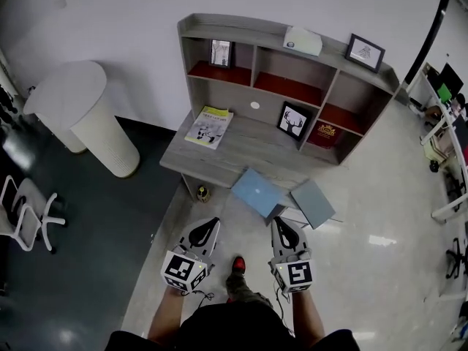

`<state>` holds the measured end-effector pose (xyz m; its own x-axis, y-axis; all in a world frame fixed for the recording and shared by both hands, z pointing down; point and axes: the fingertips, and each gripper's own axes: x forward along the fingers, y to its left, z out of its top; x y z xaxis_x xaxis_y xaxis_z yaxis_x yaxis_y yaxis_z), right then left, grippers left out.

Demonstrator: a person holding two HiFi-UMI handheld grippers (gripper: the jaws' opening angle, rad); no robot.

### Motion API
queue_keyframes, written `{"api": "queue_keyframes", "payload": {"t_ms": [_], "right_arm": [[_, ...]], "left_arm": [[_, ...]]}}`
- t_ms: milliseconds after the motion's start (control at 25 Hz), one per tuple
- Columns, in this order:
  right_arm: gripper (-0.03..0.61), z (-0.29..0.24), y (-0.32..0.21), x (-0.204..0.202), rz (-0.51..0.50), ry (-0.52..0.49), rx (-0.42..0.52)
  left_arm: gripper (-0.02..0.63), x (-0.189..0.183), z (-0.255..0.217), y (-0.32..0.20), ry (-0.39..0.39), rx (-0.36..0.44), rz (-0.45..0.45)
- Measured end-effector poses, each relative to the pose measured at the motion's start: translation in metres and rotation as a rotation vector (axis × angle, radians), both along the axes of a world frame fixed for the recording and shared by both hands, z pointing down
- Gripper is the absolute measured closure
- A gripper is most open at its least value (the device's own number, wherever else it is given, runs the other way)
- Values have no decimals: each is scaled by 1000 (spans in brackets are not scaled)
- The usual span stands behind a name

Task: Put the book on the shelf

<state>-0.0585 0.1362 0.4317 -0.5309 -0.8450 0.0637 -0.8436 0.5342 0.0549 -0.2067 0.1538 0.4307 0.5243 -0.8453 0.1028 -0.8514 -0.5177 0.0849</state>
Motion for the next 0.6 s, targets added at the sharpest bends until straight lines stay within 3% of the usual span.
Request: {"api": "queue_keyframes", "payload": {"t_ms": [280,600], "right_arm": [[548,7,-75,-1,13,1,-7],[548,31,-117,7,48,8,-39]], "left_arm": [[611,17,4,-78,-22,-19,48],[611,26,16,-124,-32,-55,105]]}}
